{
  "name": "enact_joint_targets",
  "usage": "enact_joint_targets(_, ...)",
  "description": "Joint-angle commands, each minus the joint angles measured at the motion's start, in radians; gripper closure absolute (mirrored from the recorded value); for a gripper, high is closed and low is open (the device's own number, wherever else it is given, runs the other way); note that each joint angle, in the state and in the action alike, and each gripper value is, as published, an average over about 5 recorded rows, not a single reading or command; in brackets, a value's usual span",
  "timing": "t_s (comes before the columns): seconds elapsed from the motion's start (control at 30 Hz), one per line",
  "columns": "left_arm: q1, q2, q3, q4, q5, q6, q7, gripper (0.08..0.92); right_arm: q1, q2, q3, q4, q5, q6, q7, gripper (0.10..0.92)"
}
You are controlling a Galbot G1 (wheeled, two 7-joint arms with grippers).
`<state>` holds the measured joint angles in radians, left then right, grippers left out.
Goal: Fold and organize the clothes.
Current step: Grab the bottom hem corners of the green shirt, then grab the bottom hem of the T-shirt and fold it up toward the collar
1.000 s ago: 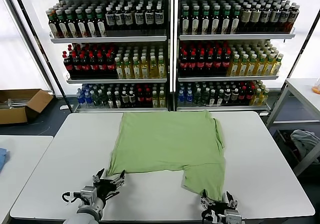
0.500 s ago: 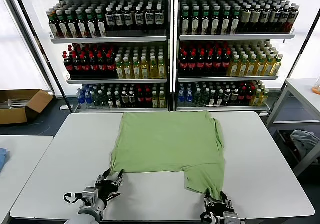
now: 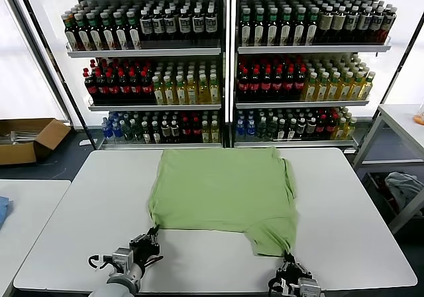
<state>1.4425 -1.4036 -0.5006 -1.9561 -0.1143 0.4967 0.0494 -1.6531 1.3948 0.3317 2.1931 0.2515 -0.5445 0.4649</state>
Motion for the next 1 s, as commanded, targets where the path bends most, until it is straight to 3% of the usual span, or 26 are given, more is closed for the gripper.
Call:
enact_joint_targets(0.03,0.001,0.0,0.001,0.002,0.001,-0.002,0.001,0.916,0.011,0.0,0.008,0.013,-0.009,0.013,-0.022,0.92)
enact_joint_targets(0.47,-0.043,-0.014,0.027,-0.035,-0.001,-0.19,-0.033,0.916,0.137,0.008,0.062,0.052,-0.08,0.045,-0.103,0.92)
enact_joint_targets(1.0,-0.209,0.012,0.042,0.099,-0.115,-0.234,-0.059,0.916,0.48,-0.047,0.077,-0.223,-0.085,0.079,-0.155,0.92)
